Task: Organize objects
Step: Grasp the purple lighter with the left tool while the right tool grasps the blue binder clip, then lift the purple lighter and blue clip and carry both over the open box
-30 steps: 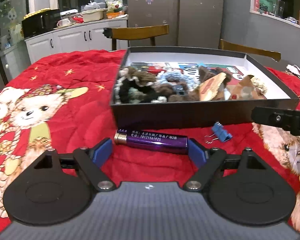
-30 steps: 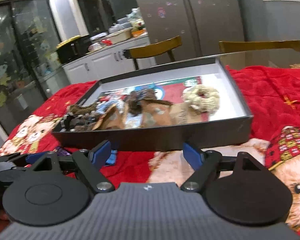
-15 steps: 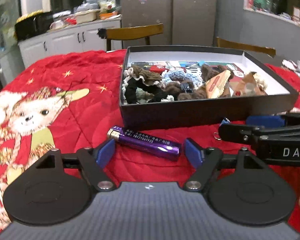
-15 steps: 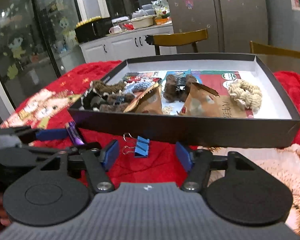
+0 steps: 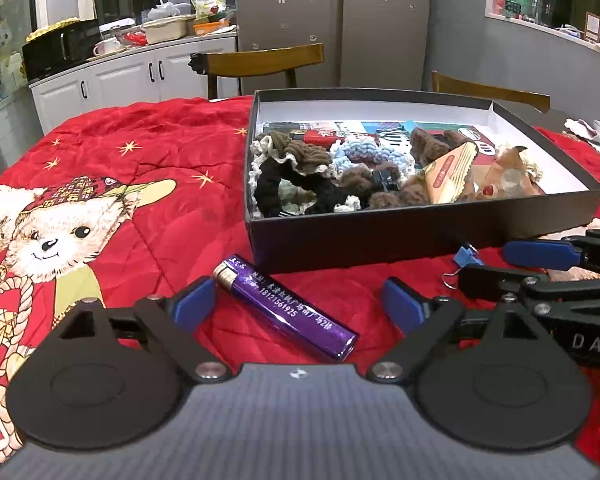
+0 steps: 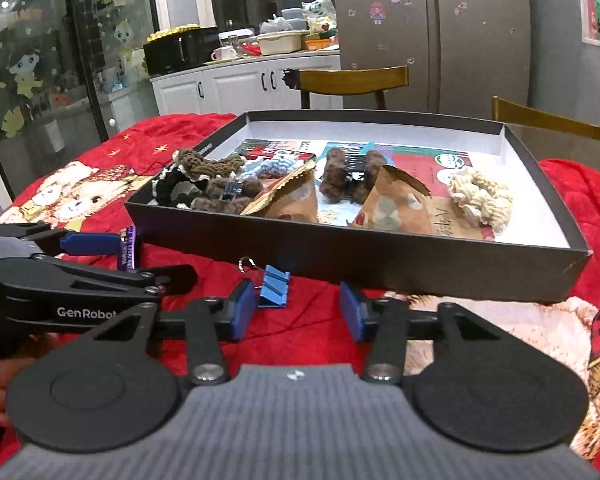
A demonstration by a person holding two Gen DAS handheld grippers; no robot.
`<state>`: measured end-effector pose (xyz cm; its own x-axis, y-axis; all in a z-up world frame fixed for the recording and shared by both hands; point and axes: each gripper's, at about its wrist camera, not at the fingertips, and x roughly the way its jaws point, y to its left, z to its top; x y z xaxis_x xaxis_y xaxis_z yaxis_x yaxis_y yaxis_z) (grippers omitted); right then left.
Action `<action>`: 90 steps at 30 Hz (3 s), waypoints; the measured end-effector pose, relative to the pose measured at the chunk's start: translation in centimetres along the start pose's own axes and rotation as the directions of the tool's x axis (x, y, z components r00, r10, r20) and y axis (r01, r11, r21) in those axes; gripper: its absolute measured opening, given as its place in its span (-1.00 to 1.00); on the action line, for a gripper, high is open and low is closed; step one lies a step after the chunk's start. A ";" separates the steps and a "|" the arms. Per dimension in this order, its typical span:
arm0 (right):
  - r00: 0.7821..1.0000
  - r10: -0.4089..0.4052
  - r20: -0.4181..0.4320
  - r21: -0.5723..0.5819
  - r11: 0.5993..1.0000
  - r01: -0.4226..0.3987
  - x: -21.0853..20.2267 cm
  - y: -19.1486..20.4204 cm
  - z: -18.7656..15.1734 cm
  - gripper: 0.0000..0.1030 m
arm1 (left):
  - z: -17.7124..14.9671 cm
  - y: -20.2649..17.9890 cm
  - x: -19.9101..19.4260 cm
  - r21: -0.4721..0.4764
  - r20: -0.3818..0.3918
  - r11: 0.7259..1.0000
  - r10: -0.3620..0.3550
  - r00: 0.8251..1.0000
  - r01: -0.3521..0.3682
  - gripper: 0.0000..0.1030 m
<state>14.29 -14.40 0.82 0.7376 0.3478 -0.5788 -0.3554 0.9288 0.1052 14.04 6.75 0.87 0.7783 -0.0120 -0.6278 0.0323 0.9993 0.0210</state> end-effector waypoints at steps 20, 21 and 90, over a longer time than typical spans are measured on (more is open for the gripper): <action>1.000 0.001 0.017 -0.013 1.000 -0.001 -0.5 0.2 -0.1 -0.66 | -0.6 -0.6 -1.7 -0.018 0.070 0.986 0.166 0.984 -0.165 -0.54; 1.000 -0.003 0.018 -0.017 1.000 0.003 -0.5 0.3 -0.2 -0.66 | -0.7 -0.6 -1.7 -0.016 0.071 0.987 0.159 0.985 -0.159 -0.57; 0.987 0.089 0.136 0.333 0.934 -0.130 -3.8 -8.2 11.9 -0.67 | 15.2 -1.4 -10.6 -0.282 0.299 0.954 -0.012 0.954 0.101 -0.72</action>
<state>21.20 -21.79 11.77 0.7740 0.4436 -0.4518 -0.2372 0.8647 0.4427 15.32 4.91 19.31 0.9297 -0.0348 -0.3666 -0.0675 0.9625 -0.2626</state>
